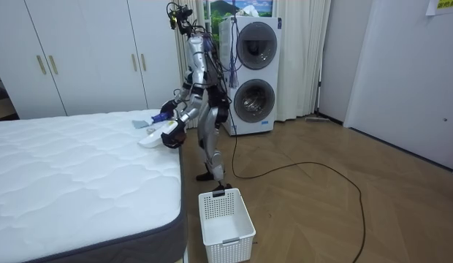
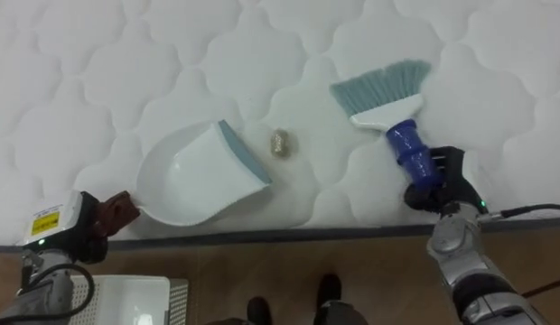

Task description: Clean bed

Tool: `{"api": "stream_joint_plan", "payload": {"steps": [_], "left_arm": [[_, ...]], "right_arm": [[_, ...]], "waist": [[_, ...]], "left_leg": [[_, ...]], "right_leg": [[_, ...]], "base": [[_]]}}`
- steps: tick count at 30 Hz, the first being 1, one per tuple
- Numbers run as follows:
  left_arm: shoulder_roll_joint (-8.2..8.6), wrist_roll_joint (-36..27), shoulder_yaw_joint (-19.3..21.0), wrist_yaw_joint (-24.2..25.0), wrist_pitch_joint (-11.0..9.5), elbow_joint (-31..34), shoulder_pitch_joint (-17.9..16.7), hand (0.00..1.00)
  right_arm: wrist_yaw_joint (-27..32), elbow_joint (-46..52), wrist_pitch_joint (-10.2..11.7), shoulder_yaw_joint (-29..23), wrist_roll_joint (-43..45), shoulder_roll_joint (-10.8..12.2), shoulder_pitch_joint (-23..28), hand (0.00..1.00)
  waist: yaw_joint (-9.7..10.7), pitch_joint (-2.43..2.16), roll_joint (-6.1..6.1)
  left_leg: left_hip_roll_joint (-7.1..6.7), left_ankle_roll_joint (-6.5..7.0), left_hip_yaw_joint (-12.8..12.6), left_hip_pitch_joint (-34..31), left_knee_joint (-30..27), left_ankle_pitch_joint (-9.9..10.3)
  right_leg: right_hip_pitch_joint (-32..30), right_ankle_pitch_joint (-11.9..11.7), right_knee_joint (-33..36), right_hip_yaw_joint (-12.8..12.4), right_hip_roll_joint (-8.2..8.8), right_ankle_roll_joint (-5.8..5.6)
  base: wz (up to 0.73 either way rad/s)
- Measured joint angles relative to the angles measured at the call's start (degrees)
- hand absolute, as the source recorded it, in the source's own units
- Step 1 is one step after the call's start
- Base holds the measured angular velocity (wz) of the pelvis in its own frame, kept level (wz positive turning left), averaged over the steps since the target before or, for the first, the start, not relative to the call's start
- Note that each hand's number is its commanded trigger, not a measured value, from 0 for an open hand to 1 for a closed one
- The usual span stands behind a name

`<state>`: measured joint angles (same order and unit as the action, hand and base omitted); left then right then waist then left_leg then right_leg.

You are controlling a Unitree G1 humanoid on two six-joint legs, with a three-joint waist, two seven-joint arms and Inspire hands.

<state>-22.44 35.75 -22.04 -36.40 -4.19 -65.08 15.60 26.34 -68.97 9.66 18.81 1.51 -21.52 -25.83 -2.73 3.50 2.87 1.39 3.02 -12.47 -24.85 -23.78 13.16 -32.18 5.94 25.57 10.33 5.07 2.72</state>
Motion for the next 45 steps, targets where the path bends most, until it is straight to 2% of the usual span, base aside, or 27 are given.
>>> {"api": "stream_joint_plan", "payload": {"steps": [5, 10, 19, 23, 29, 34, 37, 43, 45], "left_arm": [[0.0, -0.12, -0.2, 0.0, 0.14, 0.23, 0.16, 1.0], [0.0, -0.19, -0.7, 0.78, 1.21, 0.35, 0.32, 1.0], [-0.14, 1.73, -0.71, 0.69, 1.57, 0.48, 0.53, 1.0], [-0.78, 3.92, -0.71, -0.56, 1.78, 0.97, 0.85, 1.0], [-0.81, 5.15, -0.75, -2.18, 3.35, 0.9, 1.48, 1.0], [-0.82, 7.26, -0.84, -4.87, 5.61, 0.46, 2.03, 1.0], [-0.81, 7.32, -0.86, -5.79, 6.08, 0.18, 2.21, 1.0], [-0.82, 7.86, -1.75, -6.89, 8.56, -0.89, 4.33, 1.0], [-0.82, 8.97, -1.76, -7.11, 9.28, -0.9, 4.6, 1.0]], "right_arm": [[-0.29, -0.6, -2.2, 0.06, -0.48, 0.01, 0.51, 1.0], [-0.3, -0.92, -2.29, 0.05, -0.73, 0.34, 0.77, 1.0], [-1.55, -2.68, -2.34, -0.16, -7.06, 0.36, 1.12, 1.0], [-1.54, -3.29, -3.47, -1.13, -7.89, 0.37, 0.92, 1.0], [-1.47, -3.11, -5.18, -1.49, -6.2, 0.4, 1.24, 1.0], [-0.93, -3.13, -8.1, -1.61, -2.88, 0.38, 1.16, 1.0], [-0.47, -4.01, -8.6, -1.65, -1.23, 0.12, 0.78, 1.0], [0.15, -4.25, -11.35, -1.61, 6.71, -1.15, -1.52, 1.0], [0.24, -4.26, -12.29, -1.34, 9.14, -1.59, -2.22, 1.0]], "waist": [[-0.05, -0.01, 0.0], [0.46, -0.01, -0.01], [0.69, -0.01, -0.33], [0.74, -0.06, -0.72], [0.93, -0.05, -1.9], [0.88, 0.08, -3.98], [0.93, 0.22, -4.72], [0.83, 0.59, -5.34], [0.82, 0.58, -5.4]], "left_leg": [[0.06, 0.02, 0.04, -0.39, -0.24, -0.01], [0.06, 0.03, 0.06, -0.49, -0.58, -0.01], [-0.06, -0.01, 0.19, -1.15, -0.83, 0.07], [-0.03, 0.02, 0.42, -2.47, -2.11, 0.06], [-0.04, 0.07, 0.31, -2.87, -3.2, 0.04], [-0.2, 0.25, -0.23, -2.55, -3.16, 0.15], [-0.1, 0.34, -0.34, -2.45, -3.1, 0.25], [0.1, 0.36, -0.1, -3.92, -3.96, 0.32], [0.07, 0.36, -0.1, -4.39, -4.05, 0.32]], "right_leg": [[-0.12, 0.0, -0.17, 0.11, 0.0, -0.02], [-0.08, 0.01, -0.05, 0.1, 0.07, -0.05], [-0.88, 0.03, 0.64, -0.19, 0.14, -0.01], [-1.8, 0.04, 1.19, -0.12, 0.25, 0.02], [-1.88, 0.05, 1.63, 0.0, 0.59, -0.02], [-2.26, 0.24, 2.67, -0.53, 0.86, -0.11], [-2.27, 0.18, 2.91, -0.5, 0.84, -0.01], [-3.48, -0.12, 3.3, 0.01, 0.91, 0.44], [-4.01, -0.15, 3.32, -0.08, 0.93, 0.48]], "base": [[0.0], [0.0], [0.01], [0.04], [0.0], [-0.01], [0.0], [0.01], [0.0]]}}
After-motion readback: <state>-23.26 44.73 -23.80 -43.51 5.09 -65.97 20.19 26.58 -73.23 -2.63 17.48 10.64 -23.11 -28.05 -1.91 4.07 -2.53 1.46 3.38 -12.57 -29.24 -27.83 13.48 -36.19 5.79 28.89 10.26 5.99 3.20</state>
